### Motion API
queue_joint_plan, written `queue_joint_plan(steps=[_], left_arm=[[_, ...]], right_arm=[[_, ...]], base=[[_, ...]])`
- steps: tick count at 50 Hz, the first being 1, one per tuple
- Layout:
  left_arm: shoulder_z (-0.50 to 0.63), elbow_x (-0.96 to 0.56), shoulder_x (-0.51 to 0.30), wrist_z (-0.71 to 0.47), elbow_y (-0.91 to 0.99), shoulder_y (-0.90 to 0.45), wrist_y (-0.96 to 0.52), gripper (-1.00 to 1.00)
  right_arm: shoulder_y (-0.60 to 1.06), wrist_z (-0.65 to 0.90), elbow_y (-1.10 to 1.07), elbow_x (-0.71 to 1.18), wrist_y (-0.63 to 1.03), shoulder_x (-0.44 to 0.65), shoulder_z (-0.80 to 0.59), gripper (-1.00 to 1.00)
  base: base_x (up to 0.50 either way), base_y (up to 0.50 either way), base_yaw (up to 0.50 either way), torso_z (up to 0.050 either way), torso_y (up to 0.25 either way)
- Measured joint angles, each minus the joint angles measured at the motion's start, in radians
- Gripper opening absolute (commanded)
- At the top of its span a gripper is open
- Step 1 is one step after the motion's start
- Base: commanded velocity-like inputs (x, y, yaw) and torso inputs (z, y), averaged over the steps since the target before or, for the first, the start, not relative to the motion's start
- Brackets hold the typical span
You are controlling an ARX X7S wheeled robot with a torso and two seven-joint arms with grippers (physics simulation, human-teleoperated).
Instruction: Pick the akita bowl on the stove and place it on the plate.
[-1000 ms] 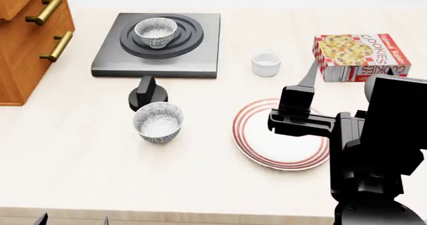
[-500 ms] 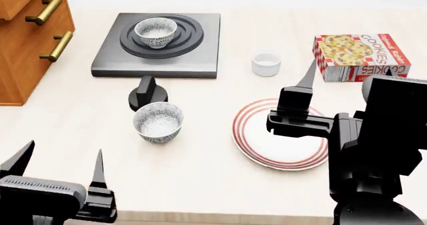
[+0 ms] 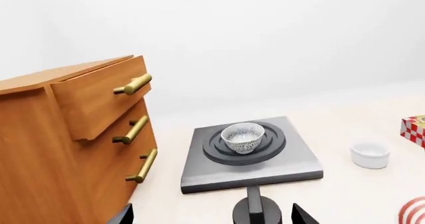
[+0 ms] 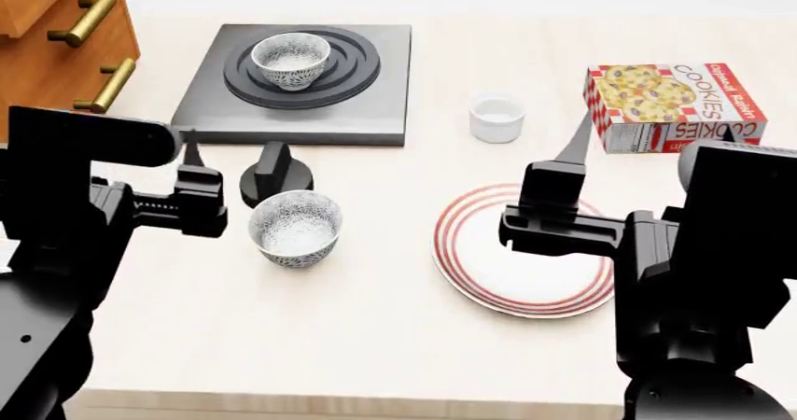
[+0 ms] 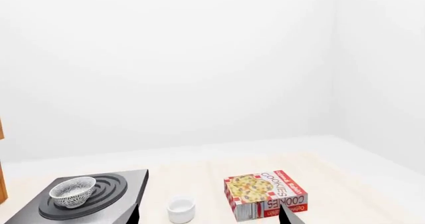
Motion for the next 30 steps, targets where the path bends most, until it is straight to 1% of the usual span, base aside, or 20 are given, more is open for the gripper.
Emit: queue_joint_plan(steps=[11, 30], left_arm=[[0.009, -0.016, 0.018, -0.002, -0.085, -0.071, -0.044, 1.00], [0.006, -0.047, 0.019, -0.011, -0.107, -0.113, -0.077, 1.00]], right_arm=[[0.001, 0.008, -0.004, 0.013, 0.000, 0.000, 0.004, 1.00], [0.000, 0.021, -0.003, 0.029, -0.002, 0.002, 0.009, 1.00]], base=[[0.00, -0.03, 0.00, 0.000, 0.000], [0.00, -0.26, 0.00, 0.000, 0.000]])
